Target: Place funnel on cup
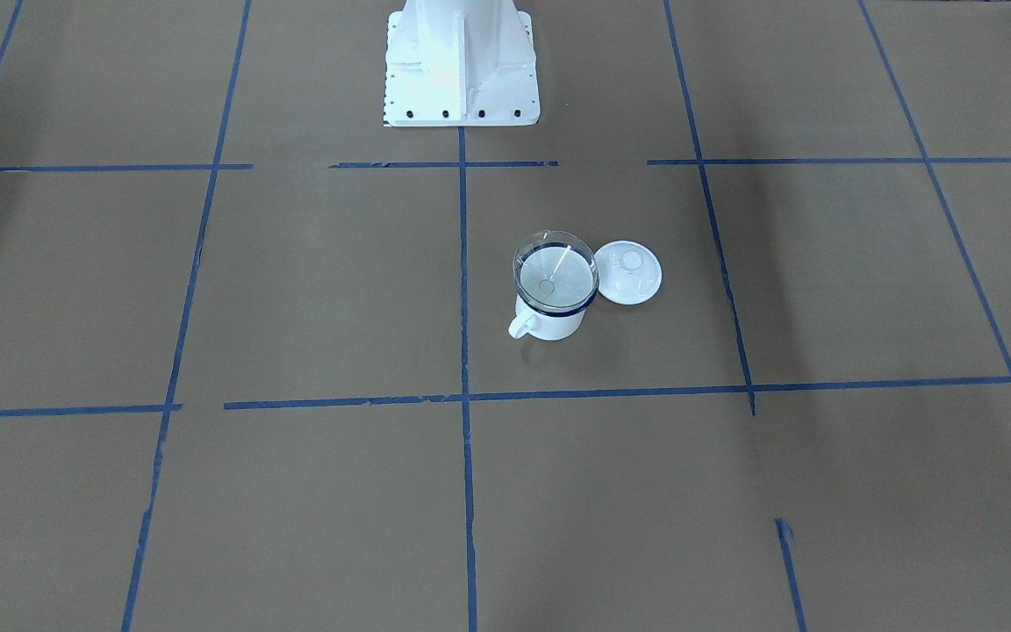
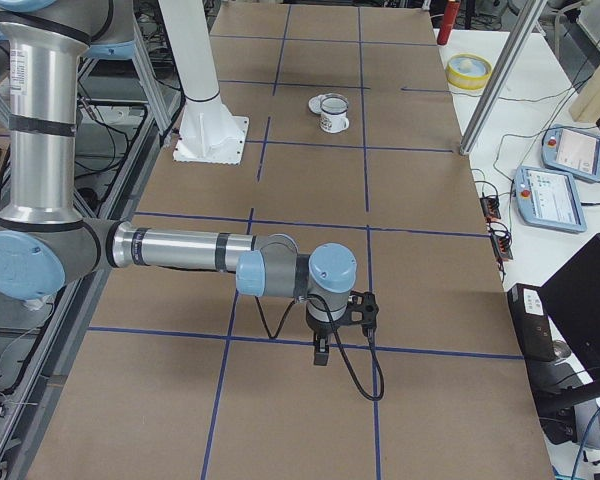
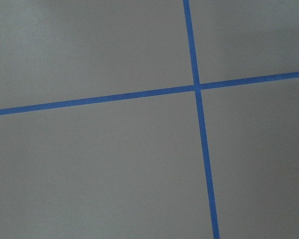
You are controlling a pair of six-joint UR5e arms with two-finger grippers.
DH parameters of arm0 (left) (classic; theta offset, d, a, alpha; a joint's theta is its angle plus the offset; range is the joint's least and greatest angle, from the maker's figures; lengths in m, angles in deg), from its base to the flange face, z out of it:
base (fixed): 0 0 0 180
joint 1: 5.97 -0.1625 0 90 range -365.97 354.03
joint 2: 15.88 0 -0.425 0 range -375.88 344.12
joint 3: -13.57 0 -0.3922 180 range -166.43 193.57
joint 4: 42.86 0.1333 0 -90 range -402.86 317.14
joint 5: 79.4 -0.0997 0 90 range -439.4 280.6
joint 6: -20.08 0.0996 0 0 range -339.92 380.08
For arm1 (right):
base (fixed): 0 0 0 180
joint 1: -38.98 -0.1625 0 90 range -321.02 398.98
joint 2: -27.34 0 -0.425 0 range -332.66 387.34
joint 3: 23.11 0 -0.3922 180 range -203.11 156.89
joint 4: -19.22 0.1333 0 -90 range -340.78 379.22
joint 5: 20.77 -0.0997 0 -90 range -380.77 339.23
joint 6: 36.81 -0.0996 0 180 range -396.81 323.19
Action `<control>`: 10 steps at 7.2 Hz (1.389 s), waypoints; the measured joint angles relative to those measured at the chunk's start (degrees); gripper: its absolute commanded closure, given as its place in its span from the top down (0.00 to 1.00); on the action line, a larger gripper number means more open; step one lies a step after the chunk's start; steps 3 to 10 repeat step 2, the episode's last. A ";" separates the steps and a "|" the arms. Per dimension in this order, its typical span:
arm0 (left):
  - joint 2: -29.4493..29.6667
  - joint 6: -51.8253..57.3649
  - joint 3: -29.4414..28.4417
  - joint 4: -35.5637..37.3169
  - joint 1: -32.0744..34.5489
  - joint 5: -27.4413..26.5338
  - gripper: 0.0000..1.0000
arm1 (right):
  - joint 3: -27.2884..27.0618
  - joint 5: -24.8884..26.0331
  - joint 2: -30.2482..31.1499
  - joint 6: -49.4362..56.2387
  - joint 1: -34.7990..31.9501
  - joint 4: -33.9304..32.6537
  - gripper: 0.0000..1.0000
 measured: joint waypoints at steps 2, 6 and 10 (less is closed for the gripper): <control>0.06 -0.05 0.44 -0.10 -0.02 0.16 1.00 | 0.00 0.00 0.00 0.00 0.00 0.00 1.00; 0.06 -0.05 0.44 -0.10 -0.02 0.16 1.00 | 0.00 0.00 0.00 0.00 0.00 0.00 1.00; 0.06 -0.05 0.44 -0.10 -0.02 0.16 1.00 | 0.00 0.00 0.00 0.00 0.00 0.00 1.00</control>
